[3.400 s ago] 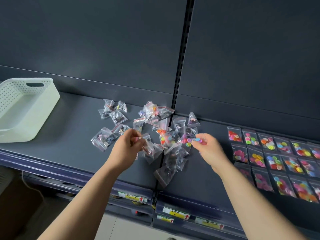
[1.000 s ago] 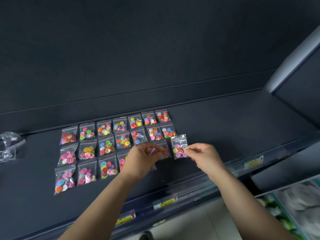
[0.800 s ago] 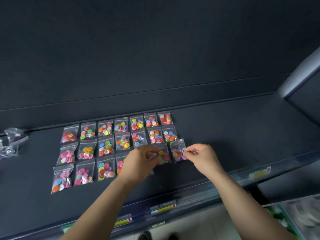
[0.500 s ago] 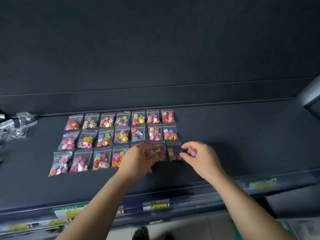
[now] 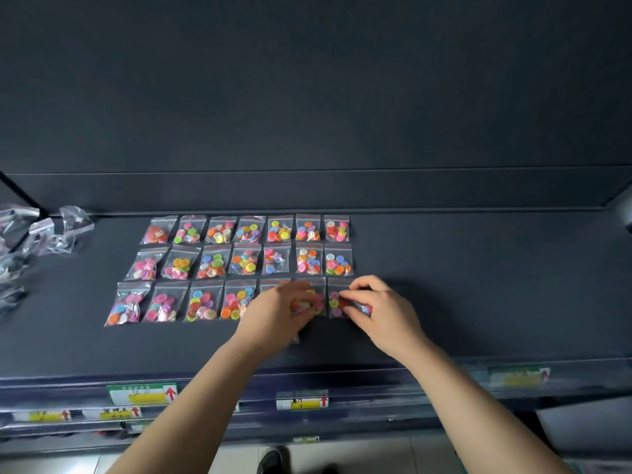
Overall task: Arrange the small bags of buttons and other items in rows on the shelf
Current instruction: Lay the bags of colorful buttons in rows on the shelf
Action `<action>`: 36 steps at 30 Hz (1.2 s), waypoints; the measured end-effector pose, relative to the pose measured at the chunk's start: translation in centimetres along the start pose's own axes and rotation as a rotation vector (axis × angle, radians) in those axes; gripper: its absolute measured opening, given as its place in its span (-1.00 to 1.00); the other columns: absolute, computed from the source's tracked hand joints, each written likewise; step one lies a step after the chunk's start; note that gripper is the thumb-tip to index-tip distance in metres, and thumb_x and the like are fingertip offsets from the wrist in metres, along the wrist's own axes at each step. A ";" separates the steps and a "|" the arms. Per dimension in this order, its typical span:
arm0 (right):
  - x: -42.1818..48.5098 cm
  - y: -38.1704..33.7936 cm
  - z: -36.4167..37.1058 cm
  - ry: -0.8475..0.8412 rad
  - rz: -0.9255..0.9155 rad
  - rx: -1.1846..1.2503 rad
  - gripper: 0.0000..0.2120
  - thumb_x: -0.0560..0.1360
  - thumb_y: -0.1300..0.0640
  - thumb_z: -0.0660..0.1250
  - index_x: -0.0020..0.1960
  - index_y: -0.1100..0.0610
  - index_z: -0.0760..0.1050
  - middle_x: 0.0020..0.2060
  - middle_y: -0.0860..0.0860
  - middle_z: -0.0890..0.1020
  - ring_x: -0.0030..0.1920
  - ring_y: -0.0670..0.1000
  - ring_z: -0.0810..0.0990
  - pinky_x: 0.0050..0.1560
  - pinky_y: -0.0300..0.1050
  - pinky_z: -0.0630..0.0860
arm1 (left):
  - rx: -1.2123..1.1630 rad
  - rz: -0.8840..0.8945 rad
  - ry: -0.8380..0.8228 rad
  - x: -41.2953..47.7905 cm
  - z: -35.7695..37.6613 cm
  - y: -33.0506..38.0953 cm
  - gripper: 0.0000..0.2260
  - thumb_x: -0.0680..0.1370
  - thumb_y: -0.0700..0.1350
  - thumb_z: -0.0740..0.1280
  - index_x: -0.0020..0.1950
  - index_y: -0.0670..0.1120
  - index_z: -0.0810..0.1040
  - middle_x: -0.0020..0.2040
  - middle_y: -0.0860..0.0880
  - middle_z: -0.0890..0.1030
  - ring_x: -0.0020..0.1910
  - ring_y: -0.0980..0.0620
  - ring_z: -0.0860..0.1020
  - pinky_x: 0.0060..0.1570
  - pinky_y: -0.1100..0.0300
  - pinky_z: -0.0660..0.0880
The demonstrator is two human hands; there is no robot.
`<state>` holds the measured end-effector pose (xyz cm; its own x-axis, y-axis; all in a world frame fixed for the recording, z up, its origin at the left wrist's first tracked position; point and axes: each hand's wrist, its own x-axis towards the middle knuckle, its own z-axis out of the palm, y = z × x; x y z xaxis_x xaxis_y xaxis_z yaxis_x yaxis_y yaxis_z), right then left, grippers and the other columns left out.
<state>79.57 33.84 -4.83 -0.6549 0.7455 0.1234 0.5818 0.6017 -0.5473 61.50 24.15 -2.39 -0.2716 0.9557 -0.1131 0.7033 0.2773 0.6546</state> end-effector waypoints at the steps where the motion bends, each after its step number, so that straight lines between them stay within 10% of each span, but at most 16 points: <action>1: 0.0 0.0 0.0 -0.003 -0.005 -0.004 -0.73 0.50 0.02 0.38 0.19 -0.02 0.61 0.09 -0.20 0.51 -0.11 -0.09 0.59 -0.20 -0.20 0.52 | 0.001 -0.002 0.000 0.0 0.0 -0.1 -0.71 0.53 -0.07 0.36 0.25 0.04 0.57 0.36 0.15 0.47 0.21 0.10 0.53 0.19 0.16 0.48; 9: 0.0 -0.3 -0.6 0.001 0.105 0.162 -0.69 0.49 0.01 0.39 0.22 0.02 0.57 0.08 -0.15 0.49 0.01 -0.13 0.54 -0.04 -0.34 0.46 | -0.043 -0.013 0.013 -0.4 -0.4 0.4 -0.74 0.53 -0.03 0.36 0.22 0.03 0.59 0.36 0.16 0.46 0.07 0.16 0.57 0.06 0.27 0.51; 13: 0.3 -2.5 -2.5 -0.079 0.388 0.707 -0.76 0.59 -0.06 0.21 0.17 -0.04 0.55 0.02 -0.18 0.53 -0.01 -0.17 0.51 -0.15 -0.39 0.44 | -0.336 -0.101 0.113 -1.3 -1.5 1.8 -0.82 0.48 -0.04 0.43 0.08 0.03 0.64 -0.07 0.12 0.63 -0.39 0.31 0.50 -0.39 0.46 0.39; 16: 0.5 -3.6 -2.5 -0.171 0.406 1.021 -0.68 0.61 0.08 0.09 0.12 -0.04 0.62 0.21 -0.08 0.55 0.07 0.01 0.56 0.13 -0.04 0.55 | -0.622 -0.200 0.055 -2.4 -2.5 2.9 -0.82 0.42 0.00 0.48 -0.03 -0.03 0.66 -0.24 0.02 0.65 -0.48 0.23 0.48 -0.45 0.34 0.43; 21: 0.5 -6.5 -1.8 -0.287 0.302 0.995 -0.65 0.53 0.32 0.32 0.24 0.01 0.52 0.01 0.03 0.64 -0.11 -0.06 0.62 -0.17 -0.26 0.53 | -0.763 -0.201 -0.019 -3.7 -3.5 2.4 -0.82 0.41 -0.05 0.47 -0.09 -0.14 0.64 -0.47 0.03 0.53 -0.56 0.15 0.37 -0.54 0.33 0.34; 36: 3.2 -17.7 5.3 -0.162 0.443 1.111 -0.82 0.41 0.36 0.44 0.00 0.24 0.58 -0.09 0.16 0.70 -0.07 0.10 0.70 -0.09 -0.06 0.63 | -0.818 -0.239 -0.021 -8.4 -12.6 -9.4 -0.77 0.37 -0.06 0.51 -0.10 -0.16 0.59 -0.42 -0.04 0.50 -0.53 0.09 0.31 -0.53 0.26 0.31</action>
<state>64.63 24.06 0.87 -0.6027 0.7322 -0.3173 0.0912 -0.3319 -0.9389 48.85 12.31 1.83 -0.3344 0.8843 -0.3258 -0.0695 0.3216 0.9443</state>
